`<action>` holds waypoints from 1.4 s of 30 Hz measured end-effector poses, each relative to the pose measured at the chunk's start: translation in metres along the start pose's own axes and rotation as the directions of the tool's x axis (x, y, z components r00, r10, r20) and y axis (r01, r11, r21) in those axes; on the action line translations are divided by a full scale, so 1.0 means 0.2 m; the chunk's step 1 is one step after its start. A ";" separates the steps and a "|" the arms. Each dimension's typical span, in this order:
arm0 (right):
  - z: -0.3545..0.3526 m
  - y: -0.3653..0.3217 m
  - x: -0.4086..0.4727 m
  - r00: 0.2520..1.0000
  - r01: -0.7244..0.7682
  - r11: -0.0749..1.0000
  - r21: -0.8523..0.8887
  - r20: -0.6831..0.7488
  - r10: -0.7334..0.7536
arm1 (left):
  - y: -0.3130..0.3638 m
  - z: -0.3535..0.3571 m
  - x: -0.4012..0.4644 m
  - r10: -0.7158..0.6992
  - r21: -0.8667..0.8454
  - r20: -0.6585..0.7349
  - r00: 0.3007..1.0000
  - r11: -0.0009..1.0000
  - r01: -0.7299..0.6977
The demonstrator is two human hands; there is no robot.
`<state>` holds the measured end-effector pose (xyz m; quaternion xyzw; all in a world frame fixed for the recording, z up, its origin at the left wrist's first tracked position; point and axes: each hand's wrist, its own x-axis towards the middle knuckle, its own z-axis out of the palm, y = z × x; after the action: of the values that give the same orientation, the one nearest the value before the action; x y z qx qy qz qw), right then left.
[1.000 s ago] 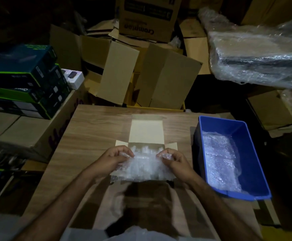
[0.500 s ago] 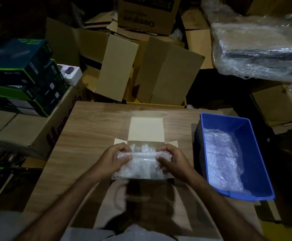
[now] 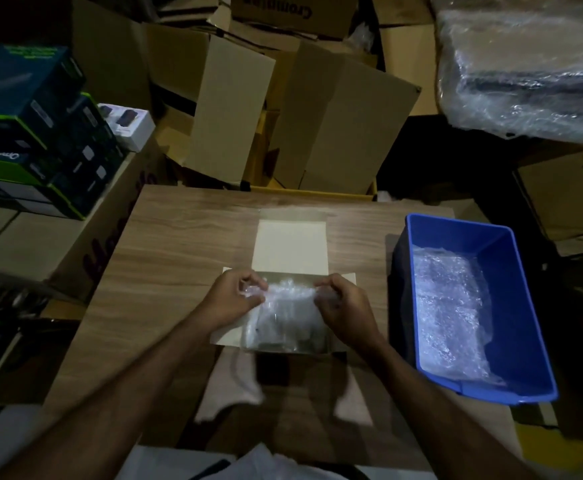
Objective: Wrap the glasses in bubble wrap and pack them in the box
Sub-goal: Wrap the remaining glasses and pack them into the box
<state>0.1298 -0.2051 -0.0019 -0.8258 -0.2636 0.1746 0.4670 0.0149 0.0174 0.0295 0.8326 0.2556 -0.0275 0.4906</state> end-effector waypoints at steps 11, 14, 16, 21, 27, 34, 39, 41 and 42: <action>0.16 0.06 0.17 0.997 0.021 0.820 -0.573 0.071 0.024 | -0.08 0.18 0.24 0.306 0.868 0.101 0.947 0.438 -0.234; 0.21 0.06 0.16 0.984 0.128 0.745 -0.655 0.179 -0.012 | -0.08 0.25 0.20 0.189 0.875 0.121 0.975 0.444 -0.195; 0.20 0.02 0.14 0.975 0.184 0.728 -0.660 0.216 -0.051 | -0.07 0.28 0.16 0.114 0.850 0.115 0.987 0.503 -0.157; 0.21 0.01 0.09 0.975 0.166 0.711 -0.684 0.220 -0.016 | -0.02 0.27 0.09 0.007 0.678 0.135 0.991 0.729 -0.097; 0.23 -0.01 0.07 0.945 0.178 0.705 -0.687 0.320 0.073 | -0.04 0.26 0.14 -0.184 0.696 0.348 0.919 0.708 -0.122; 0.29 0.03 0.10 0.920 0.109 0.734 -0.670 0.348 0.181 | -0.09 0.26 0.21 -0.180 0.625 0.354 0.918 0.776 -0.088; 0.26 0.01 0.10 0.909 0.101 0.752 -0.651 0.368 0.197 | -0.07 0.27 0.21 -0.231 0.640 0.382 0.895 0.765 -0.075; 0.23 -0.01 0.07 0.917 0.121 0.759 -0.640 0.365 0.161 | -0.05 0.26 0.17 -0.190 0.667 0.360 0.914 0.737 -0.110; 0.21 -0.01 0.04 0.936 0.118 0.770 -0.627 0.330 0.126 | -0.04 0.27 0.14 -0.140 0.661 0.331 0.933 0.740 -0.124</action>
<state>0.1141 -0.1711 -0.0208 -0.8902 -0.3846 0.2211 0.1035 0.0468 -0.0126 -0.0128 0.9323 0.1378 -0.2717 0.1950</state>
